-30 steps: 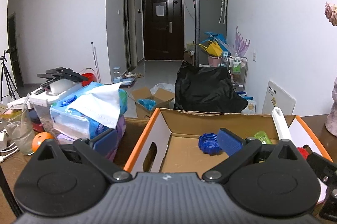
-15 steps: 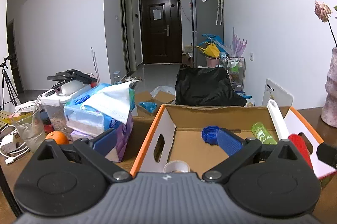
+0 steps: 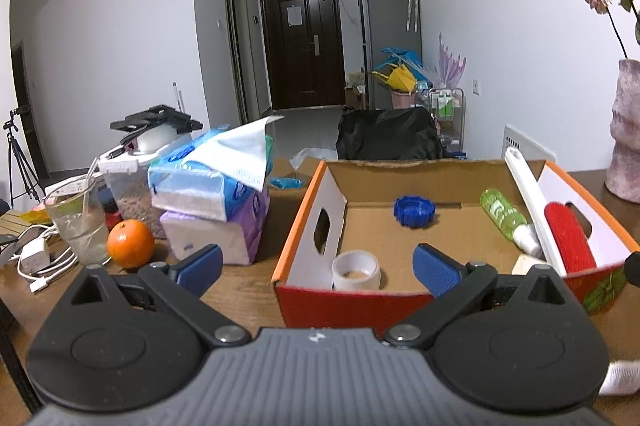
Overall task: Organize rigid objects
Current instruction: 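Withdraw both open tools from the box back over the table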
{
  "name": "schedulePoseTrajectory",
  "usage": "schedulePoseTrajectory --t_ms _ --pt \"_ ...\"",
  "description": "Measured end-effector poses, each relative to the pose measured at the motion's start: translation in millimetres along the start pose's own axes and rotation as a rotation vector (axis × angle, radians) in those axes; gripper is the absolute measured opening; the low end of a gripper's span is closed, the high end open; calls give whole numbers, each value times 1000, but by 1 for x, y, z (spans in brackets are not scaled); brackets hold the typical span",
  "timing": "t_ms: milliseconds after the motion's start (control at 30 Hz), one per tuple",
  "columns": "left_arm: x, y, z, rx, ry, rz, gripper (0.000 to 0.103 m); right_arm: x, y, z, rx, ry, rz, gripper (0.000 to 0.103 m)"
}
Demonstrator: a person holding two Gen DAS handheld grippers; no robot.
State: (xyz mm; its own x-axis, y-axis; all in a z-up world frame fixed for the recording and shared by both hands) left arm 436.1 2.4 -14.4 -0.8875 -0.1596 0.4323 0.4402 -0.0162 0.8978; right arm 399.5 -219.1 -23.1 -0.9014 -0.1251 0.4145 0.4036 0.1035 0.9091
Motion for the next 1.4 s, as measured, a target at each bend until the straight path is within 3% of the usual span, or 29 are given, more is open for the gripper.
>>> schedulePoseTrajectory --t_ms 833,1200,1400 --pt "50 -50 34 20 36 88 103 38 -59 -5 26 -28 131 102" --pt "70 -70 60 34 70 118 103 25 -79 4 112 -50 201 97" --pt "74 -79 74 51 89 143 103 7 -82 10 129 -21 216 93"
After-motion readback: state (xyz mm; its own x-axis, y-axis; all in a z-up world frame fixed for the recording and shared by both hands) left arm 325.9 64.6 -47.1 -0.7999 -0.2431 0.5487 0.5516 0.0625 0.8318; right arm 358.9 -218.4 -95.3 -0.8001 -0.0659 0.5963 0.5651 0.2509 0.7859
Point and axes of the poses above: each gripper's, at about its wrist camera, not at the fingertips, and x roughly against the way its jaws point, z to its left, y to its top, the point moved 1 cm from there along -x, roughly the way its jaws point, and after that the axes turned 1 degree about x, right-handed, at the moved point
